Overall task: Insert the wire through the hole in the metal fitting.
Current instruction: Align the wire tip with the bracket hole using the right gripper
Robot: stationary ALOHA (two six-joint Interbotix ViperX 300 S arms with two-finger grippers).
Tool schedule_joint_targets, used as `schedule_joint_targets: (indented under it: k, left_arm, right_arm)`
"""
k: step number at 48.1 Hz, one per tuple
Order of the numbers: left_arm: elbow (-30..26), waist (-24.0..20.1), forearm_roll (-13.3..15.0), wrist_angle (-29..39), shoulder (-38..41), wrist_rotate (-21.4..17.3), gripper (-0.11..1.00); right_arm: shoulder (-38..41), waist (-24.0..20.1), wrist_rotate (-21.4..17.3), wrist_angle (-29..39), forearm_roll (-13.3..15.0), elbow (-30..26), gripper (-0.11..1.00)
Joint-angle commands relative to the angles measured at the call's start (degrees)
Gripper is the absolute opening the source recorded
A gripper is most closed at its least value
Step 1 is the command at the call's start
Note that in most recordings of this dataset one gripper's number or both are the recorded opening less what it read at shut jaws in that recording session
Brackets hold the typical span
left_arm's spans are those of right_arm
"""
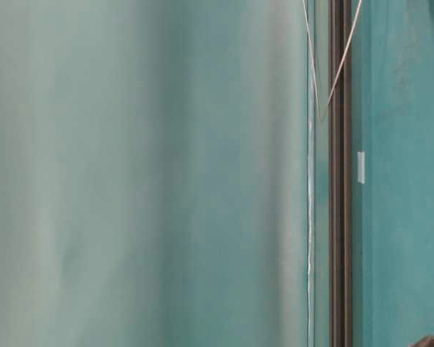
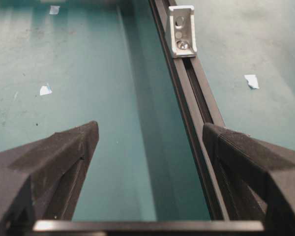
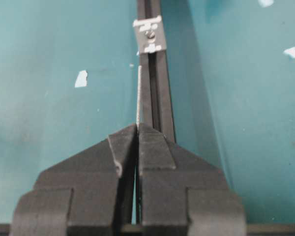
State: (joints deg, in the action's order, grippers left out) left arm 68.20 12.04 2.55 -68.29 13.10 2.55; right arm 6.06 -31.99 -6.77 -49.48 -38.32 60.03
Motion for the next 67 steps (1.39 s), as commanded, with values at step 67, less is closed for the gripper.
schedule_joint_targets:
  k: [67]
  left_arm:
    - [-0.62,1.32,0.09,-0.53,-1.05,-0.09,0.76]
  right_arm:
    - [2.46,1.93,3.96,0.26,0.09,-3.6,-0.01]
